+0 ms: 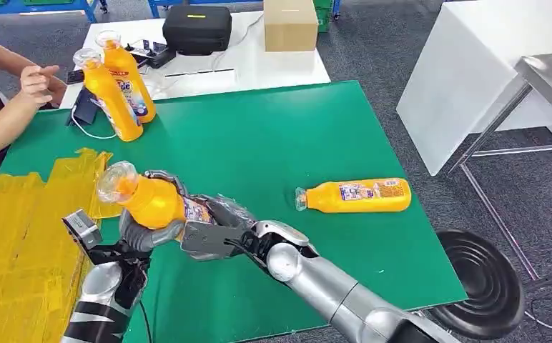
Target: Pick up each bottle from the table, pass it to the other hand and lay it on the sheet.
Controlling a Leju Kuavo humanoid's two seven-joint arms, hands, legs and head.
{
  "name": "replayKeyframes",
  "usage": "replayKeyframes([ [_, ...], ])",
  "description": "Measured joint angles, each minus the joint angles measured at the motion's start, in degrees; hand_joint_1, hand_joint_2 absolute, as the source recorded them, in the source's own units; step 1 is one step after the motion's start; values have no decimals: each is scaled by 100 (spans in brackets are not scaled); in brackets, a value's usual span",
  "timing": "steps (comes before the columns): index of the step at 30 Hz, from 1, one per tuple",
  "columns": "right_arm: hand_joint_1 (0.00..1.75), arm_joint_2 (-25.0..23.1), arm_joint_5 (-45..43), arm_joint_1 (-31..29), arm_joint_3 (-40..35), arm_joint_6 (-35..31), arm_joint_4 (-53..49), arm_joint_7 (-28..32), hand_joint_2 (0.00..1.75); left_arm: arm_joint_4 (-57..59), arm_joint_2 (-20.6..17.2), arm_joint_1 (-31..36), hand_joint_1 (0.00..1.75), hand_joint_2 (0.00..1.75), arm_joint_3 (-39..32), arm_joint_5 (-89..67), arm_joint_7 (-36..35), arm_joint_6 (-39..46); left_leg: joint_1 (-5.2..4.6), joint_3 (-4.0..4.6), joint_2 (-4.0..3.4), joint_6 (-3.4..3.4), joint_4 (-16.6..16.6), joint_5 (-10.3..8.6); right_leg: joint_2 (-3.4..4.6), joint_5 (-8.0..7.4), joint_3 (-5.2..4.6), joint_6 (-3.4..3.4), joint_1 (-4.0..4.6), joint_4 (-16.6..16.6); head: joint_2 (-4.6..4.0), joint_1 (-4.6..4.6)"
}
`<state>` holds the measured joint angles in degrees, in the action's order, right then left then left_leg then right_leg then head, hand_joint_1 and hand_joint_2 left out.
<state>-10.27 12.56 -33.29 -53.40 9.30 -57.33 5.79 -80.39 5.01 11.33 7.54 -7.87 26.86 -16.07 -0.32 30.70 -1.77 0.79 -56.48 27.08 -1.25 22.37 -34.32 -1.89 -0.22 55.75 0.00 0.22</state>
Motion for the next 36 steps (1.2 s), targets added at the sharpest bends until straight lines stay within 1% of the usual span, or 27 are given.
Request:
replayKeyframes([
  [2, 0, 17, 138, 5, 0, -214, -4, 2, 175, -9, 0, 31, 175, 175, -9, -124, 7, 177, 0, 0, 0, 0, 0, 0, -1, 0, 0, 0, 0, 0, 0, 0],
  [3, 0, 46, 197, 8, 11, -341, -28, -20, 175, -28, 0, 54, 175, 175, -9, -339, 7, 397, 0, 0, 1, 0, 0, 0, -2, 0, 1, 0, 0, 0, 0, -2],
  [5, 0, 190, 268, 93, 140, -475, -213, -37, 175, -104, -2, 65, 175, 175, -30, -1142, 0, 1121, 0, 1, 2, 0, 0, 0, -2, 0, 1, 0, -1, 0, 0, 0],
  [7, 0, 362, 346, 222, 347, -460, -489, -35, 175, -190, -4, 66, 175, 175, -137, -1611, -4, 1587, -1, 3, 2, 0, 0, 0, -2, -1, 1, -1, -2, 0, 0, 0],
  [8, 0, 433, 372, 263, 446, -440, -577, -37, 175, -232, -11, 66, 175, 175, -186, -1670, -7, 1642, -2, 3, 2, 1, 0, 0, -2, -1, 1, -1, -3, 0, 0, -2],
  [9, 0, 494, 394, 293, 537, -429, -655, -37, 0, -273, -17, 68, 175, 175, -223, -1713, -9, 1646, -2, 3, 3, 1, 0, 0, -2, -1, 0, -1, -2, 0, 2, 0],
  [11, 0, 557, 429, 336, 627, -422, -783, -37, 0, -319, -17, 68, 175, 175, -265, -1795, -9, 1701, -2, 3, 3, 1, -1, 0, -2, 0, 0, -1, -2, -1, 0, -2],
  [12, 0, 577, 464, 368, 662, -442, -840, -37, 0, -345, -17, 66, 175, 175, -280, -2043, -13, 1938, -2, 2, 3, 1, -1, 0, -2, 0, 0, -1, -2, -1, 2, -2],
  [14, 0, 709, 549, 497, 787, -549, -1056, -37, 0, -372, -20, 66, 175, 175, -333, -3057, -186, 2844, -2, 2, 4, 1, -1, 1, -3, 0, -1, -1, -2, -1, 0, 0],
  [15, 0, 827, 571, 574, 886, -576, -1218, -42, 175, -376, -35, 63, 175, 175, -385, -3791, -368, 3428, -2, 4, 5, 1, -1, 1, -5, 0, -1, -1, -2, -1, 0, -2],
  [17, 0, 1144, 588, 705, 1125, -539, -1540, -83, 175, -370, -140, 39, 175, 175, -522, -5425, -820, 4436, -2, 3, 7, 1, -1, 1, -4, 0, -1, -1, -2, -2, 0, -2],
  [18, 0, 1290, 589, 768, 1231, -499, -1659, -105, 175, -350, -208, 28, 175, 175, -580, -5941, -1004, 4666, -2, 3, 6, 2, -1, 2, -4, 0, -1, -1, -2, -3, 0, -2],
  [19, 0, 1487, 589, 839, 1367, -448, -1810, -111, 175, -275, -278, 27, 175, 175, -647, -6437, -1218, 4796, -3, 2, 7, 2, -1, 2, -4, 0, 0, -1, -3, -4, 0, -2],
  [23, 0, 2263, 604, 1227, 1947, -248, -2384, -157, 175, 547, -660, 32, 175, 175, -746, -7651, -1903, 4726, -6, 2, 9, 3, -1, 2, -9, 0, 2, -1, -4, -4, 0, -2],
  [26, 0, 2712, 706, 1521, 2366, -138, -2679, -223, 175, 1430, -878, 78, 175, 175, -748, -8004, -2159, 4603, -7, 3, 2, 4, -1, 4, -7, -1, 1, -1, -6, -4, 0, 0],
  [29, 0, 2996, 892, 1728, 2616, -14, -2835, -328, 175, 2254, -979, 237, 175, 175, -695, -8175, -2260, 4516, -9, 1, 0, 4, -1, 6, -6, 0, 1, -1, -9, -4, 0, -2],
  [33, 0, 3204, 1006, 1889, 2756, 41, -2909, -404, 175, 2962, -1008, 518, 175, 175, -643, -8181, -2291, 4510, -9, -7, 18, 4, 2, 7, -16, 3, 23, -1, -16, -4, 0, -4],
  [36, 0, 3285, 1019, 1929, 2807, 47, -2929, -407, 175, 3231, -1021, 671, 175, 175, -623, -8181, -2295, 4503, -8, -23, 26, 8, 5, 10, -15, 5, 43, 0, -19, -4, 0, -4],
])
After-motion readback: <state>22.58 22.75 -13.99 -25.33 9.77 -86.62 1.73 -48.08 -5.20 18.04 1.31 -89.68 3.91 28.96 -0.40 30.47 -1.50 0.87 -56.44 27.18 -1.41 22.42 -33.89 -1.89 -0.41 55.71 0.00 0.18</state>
